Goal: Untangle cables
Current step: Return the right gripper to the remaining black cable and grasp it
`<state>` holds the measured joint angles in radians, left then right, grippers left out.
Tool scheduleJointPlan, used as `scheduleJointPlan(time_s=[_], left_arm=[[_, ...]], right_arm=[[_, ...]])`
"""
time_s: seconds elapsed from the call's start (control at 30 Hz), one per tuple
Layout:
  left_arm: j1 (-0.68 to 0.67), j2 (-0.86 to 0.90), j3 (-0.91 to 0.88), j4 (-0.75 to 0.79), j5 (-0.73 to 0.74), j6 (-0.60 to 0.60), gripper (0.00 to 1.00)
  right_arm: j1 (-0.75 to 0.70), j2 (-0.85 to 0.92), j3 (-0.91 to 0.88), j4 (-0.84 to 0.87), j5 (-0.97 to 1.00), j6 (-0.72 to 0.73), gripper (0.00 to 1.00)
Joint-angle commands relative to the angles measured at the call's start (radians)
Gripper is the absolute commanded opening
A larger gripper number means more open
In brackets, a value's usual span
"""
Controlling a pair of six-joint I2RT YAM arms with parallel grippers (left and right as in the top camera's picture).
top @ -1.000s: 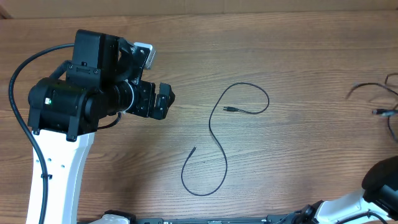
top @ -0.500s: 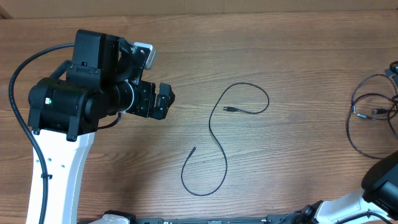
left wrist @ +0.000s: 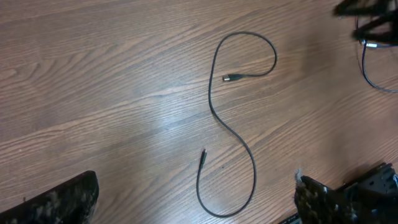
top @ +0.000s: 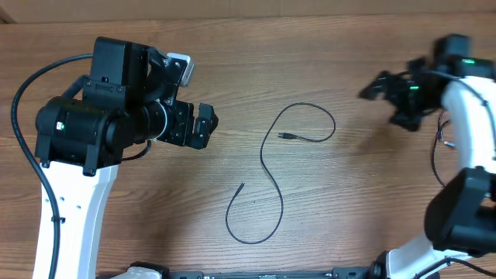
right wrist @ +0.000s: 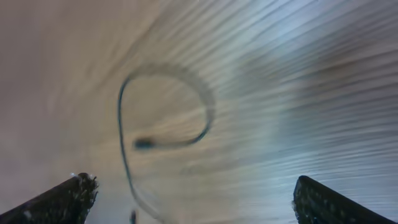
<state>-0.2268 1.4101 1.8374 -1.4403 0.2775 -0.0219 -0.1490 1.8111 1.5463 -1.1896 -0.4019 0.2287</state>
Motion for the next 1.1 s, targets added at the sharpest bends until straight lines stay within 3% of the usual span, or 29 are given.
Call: scheduleJointPlan(time_s=[0.0,0.2,0.47,1.07], left_arm=[[0.004,0.003,0.011,0.003,0.008,0.019,1.00],[0.004,0.003,0.011,0.003,0.008,0.019,1.00],[0.004,0.003,0.011,0.003,0.007,0.019,1.00],[0.004,0.004,0.011,0.003,0.008,0.019,1.00]], right_arm=[[0.159,-0.013,-0.079,0.018,0.007,-0.025,1.00],[0.423,-0.013,-0.254,0.147,0.008,-0.025,1.00],[0.628,-0.013,-0.425,0.434,-0.072,-0.020,1.00],[0.671,-0.013,-0.599,0.795,-0.132,0.127,1.00]])
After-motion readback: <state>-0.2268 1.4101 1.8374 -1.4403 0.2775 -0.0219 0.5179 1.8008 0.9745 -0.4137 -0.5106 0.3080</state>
